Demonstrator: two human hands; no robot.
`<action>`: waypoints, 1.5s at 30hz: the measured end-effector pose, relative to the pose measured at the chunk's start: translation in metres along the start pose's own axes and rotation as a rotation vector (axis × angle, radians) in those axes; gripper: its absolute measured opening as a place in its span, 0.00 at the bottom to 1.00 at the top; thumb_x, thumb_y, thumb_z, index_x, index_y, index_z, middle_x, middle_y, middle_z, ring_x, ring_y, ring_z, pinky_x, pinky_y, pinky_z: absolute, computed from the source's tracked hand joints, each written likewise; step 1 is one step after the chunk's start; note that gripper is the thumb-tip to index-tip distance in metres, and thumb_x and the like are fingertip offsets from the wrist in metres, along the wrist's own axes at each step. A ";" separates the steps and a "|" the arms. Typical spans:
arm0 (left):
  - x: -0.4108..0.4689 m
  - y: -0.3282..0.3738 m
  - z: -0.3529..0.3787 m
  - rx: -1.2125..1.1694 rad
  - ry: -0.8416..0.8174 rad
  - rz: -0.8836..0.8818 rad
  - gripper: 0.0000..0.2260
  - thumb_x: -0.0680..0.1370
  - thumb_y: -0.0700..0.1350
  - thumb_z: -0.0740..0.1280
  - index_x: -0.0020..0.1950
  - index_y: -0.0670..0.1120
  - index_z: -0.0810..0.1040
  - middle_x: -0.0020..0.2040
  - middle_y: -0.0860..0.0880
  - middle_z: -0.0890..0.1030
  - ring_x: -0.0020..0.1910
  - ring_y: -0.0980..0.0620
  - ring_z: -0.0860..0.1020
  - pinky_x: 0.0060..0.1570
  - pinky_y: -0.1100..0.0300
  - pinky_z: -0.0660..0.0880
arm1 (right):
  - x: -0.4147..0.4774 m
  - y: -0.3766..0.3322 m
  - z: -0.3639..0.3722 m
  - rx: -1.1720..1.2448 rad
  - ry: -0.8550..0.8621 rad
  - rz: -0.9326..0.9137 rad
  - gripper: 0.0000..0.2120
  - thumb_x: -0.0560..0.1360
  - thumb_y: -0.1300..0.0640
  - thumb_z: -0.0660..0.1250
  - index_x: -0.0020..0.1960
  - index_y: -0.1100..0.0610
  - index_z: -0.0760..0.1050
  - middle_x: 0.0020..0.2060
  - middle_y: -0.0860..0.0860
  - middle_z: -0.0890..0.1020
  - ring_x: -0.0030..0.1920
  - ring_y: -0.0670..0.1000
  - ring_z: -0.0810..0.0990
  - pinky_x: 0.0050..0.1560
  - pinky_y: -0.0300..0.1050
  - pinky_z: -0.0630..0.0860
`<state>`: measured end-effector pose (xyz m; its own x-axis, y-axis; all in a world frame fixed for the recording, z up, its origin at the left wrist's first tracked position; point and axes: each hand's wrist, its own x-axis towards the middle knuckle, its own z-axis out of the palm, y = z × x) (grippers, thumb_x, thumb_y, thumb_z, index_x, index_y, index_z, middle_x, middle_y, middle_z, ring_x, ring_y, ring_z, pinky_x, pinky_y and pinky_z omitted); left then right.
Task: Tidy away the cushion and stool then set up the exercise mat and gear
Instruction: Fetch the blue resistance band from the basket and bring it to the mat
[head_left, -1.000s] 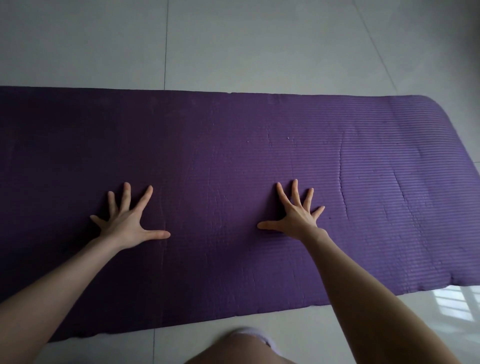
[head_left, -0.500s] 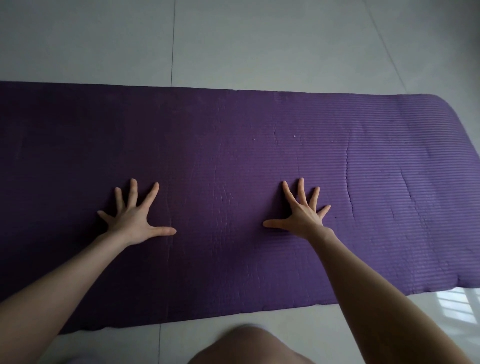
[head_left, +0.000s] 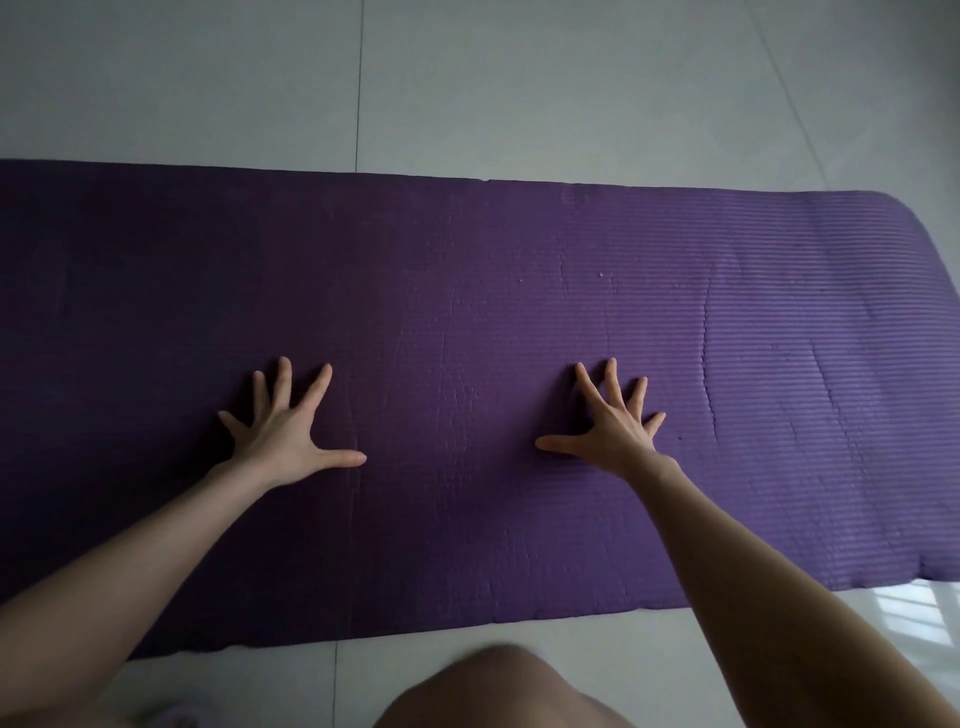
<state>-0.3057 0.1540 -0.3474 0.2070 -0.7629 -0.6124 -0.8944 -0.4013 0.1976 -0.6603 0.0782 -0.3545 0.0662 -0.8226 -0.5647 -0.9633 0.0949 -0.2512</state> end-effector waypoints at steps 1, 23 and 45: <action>-0.003 0.001 -0.005 -0.032 0.016 0.007 0.52 0.63 0.68 0.71 0.75 0.61 0.39 0.76 0.47 0.32 0.75 0.41 0.34 0.67 0.29 0.44 | -0.003 -0.005 -0.004 0.016 0.004 -0.007 0.55 0.60 0.28 0.70 0.76 0.38 0.41 0.77 0.45 0.37 0.75 0.61 0.33 0.67 0.75 0.41; -0.288 0.159 -0.286 -0.668 0.102 0.137 0.38 0.68 0.52 0.76 0.74 0.49 0.62 0.72 0.47 0.66 0.70 0.51 0.65 0.64 0.60 0.63 | -0.258 -0.112 -0.303 0.419 0.128 -0.065 0.38 0.70 0.44 0.73 0.75 0.51 0.61 0.71 0.52 0.69 0.69 0.54 0.69 0.65 0.51 0.69; -0.635 0.325 -0.427 -0.728 0.022 0.440 0.38 0.66 0.49 0.77 0.72 0.50 0.64 0.69 0.48 0.69 0.66 0.54 0.69 0.58 0.63 0.65 | -0.624 -0.052 -0.521 0.869 0.533 0.042 0.34 0.68 0.48 0.76 0.71 0.53 0.69 0.67 0.47 0.74 0.55 0.47 0.78 0.57 0.45 0.76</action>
<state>-0.5583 0.2919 0.4323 -0.0857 -0.9324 -0.3512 -0.4184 -0.2862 0.8620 -0.7873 0.2948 0.4207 -0.2925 -0.9316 -0.2160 -0.4263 0.3292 -0.8425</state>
